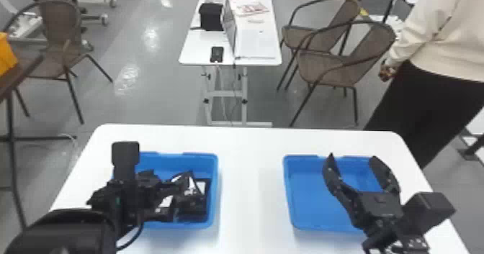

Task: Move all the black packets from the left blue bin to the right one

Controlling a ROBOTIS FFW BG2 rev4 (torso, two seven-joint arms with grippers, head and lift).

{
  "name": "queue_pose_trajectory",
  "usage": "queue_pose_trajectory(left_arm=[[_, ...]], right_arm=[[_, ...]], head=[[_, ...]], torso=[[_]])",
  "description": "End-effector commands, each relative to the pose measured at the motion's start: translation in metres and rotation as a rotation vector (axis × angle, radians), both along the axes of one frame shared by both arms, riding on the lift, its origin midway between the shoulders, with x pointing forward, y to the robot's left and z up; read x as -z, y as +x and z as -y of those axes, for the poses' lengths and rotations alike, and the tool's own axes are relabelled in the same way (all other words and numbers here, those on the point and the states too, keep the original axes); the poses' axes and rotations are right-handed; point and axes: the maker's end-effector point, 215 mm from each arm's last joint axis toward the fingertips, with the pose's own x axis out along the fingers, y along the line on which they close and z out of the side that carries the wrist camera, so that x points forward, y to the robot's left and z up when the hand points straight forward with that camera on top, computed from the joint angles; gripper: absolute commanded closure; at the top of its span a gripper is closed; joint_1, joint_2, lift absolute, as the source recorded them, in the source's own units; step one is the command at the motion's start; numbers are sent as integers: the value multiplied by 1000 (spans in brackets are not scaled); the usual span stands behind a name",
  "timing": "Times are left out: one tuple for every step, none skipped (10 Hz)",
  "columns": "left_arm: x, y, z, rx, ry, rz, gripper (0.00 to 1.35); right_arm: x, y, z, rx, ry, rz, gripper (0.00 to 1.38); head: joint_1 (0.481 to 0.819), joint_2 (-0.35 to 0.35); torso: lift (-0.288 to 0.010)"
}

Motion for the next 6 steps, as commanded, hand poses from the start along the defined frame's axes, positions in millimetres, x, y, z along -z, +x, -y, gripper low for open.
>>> queue_pose_trajectory(left_arm=[[26,-3,5,12,6,-72,101],[41,-4,7,16,8,-99,101],[57,1,17,47,-15,-125,101],[67,7,25,91,-14,-135,101],[70,13,27,109,6,-141,101],[80,12,31,113,-20,-172,107]], right_arm=[[1,0,0,0,2,-2,116],[1,1,-1,0,3,-2,116],[2,0,-1,0,6,-3,116],[1,2,-2,-4,5,0,116],[0,3,-3,-6,7,2,116],[1,3,-3,-6,7,1,116]], head=[[695,-30],[695,-32],[695,-35],[695,-44],[695,-55],[695,-57]], torso=[[0],[0],[0],[0],[0],[0]])
